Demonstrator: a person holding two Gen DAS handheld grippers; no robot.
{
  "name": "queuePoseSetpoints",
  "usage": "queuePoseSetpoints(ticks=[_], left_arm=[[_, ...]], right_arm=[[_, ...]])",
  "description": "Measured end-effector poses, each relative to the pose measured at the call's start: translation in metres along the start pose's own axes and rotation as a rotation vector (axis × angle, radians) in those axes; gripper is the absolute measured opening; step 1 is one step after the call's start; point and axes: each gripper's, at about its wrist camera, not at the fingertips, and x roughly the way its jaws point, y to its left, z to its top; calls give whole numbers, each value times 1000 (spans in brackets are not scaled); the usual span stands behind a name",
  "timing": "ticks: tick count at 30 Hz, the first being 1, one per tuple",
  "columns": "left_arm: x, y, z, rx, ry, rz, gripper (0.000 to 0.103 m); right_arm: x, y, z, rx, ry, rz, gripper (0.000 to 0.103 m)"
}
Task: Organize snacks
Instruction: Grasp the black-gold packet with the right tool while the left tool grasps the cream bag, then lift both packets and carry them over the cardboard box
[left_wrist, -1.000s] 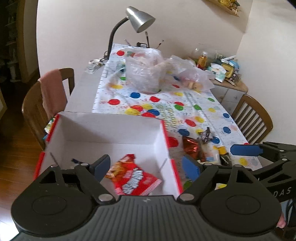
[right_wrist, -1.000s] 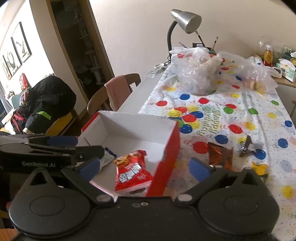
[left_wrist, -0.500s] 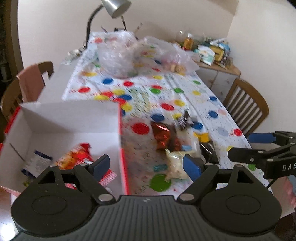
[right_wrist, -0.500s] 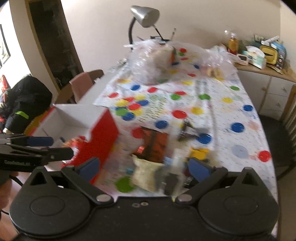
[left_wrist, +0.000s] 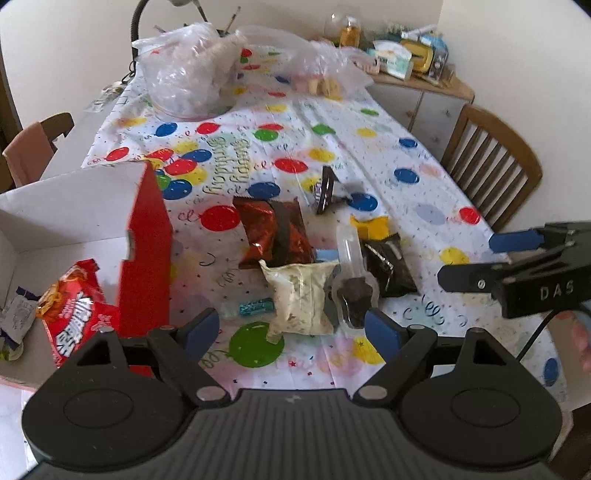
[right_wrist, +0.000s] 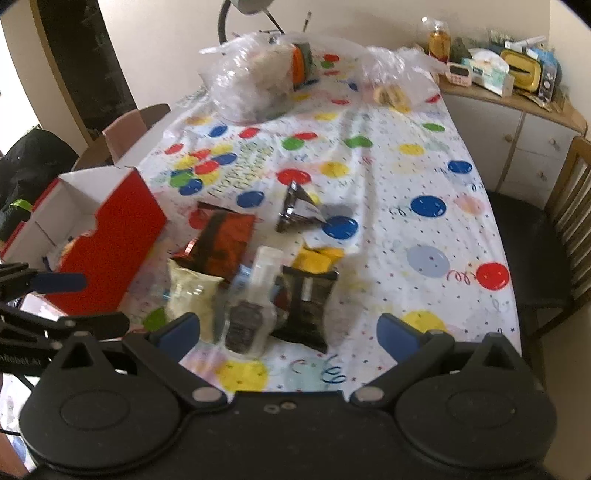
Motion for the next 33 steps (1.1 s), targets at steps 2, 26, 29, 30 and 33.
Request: queuePoseSetpoints(ticks=[2, 26, 29, 30, 33], left_arm=[[10, -5, -1, 2, 13, 19, 86], [86, -13, 9, 31, 121, 76, 56], [90, -12, 11, 29, 136, 60, 48], [90, -13, 11, 29, 140, 54, 44], [93, -14, 12, 30, 150, 52, 41]], right_arm=[[8, -8, 0, 2, 10, -3, 102], [100, -34, 12, 120, 134, 54, 65], [104, -32, 14, 109, 151, 62, 54], [105, -32, 15, 113, 155, 66, 52], [107, -33, 16, 123, 162, 75, 42]])
